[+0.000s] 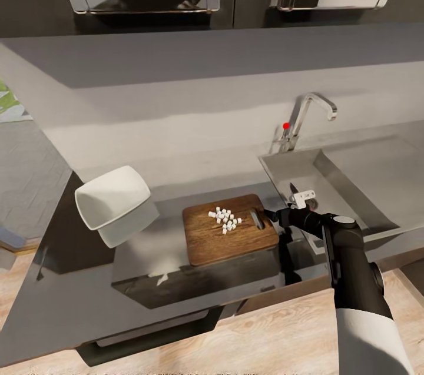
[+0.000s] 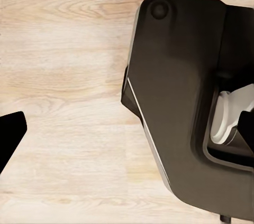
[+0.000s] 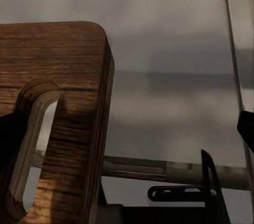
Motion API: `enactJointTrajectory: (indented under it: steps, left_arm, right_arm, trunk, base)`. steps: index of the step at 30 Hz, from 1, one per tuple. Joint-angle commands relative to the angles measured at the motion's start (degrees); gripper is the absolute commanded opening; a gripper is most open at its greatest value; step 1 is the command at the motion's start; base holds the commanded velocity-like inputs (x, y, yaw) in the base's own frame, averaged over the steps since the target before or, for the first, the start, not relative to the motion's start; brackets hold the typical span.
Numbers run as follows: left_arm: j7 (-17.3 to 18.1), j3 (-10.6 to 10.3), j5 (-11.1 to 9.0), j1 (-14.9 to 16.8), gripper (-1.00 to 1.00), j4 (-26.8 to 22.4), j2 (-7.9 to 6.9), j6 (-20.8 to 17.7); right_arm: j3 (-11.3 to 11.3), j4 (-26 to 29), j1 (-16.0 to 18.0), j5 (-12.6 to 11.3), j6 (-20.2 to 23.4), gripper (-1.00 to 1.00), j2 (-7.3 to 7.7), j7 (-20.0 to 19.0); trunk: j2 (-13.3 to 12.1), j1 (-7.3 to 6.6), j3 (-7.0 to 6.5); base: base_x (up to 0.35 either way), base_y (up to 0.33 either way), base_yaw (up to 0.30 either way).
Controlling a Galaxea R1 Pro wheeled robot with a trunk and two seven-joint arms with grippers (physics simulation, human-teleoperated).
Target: In the kitchen, take the Vidalia onion out of the sink, dice it on the chopping board with the paring knife, put the diced onion into the bowl on the countertop, then place both the paring knife and the chopping board into the sink.
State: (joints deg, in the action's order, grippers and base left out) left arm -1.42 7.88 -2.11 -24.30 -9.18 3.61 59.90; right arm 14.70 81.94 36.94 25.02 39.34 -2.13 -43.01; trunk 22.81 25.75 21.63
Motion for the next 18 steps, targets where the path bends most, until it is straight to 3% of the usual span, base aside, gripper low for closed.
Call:
enactJointTrajectory:
  steps: [1,18]
  left_arm:
    - [-0.2,-0.1,-0.2,0.0,1.0,-0.1,0.0,0.0]
    - [-0.2,-0.1,-0.2,0.0,1.0,-0.1,0.04,0.0]
  right_arm:
    - [0.1,0.1,0.1,0.6,0.1,1.0,-0.07,-0.6]
    - [0.2,0.1,0.1,0.6,0.1,1.0,-0.07,-0.5]
  trunk:
    - [0.1,0.03,0.18]
    - [0.1,0.03,1.65]
  base:
    - [0.0,0.0,0.0]
    - [0.0,0.017,0.0]
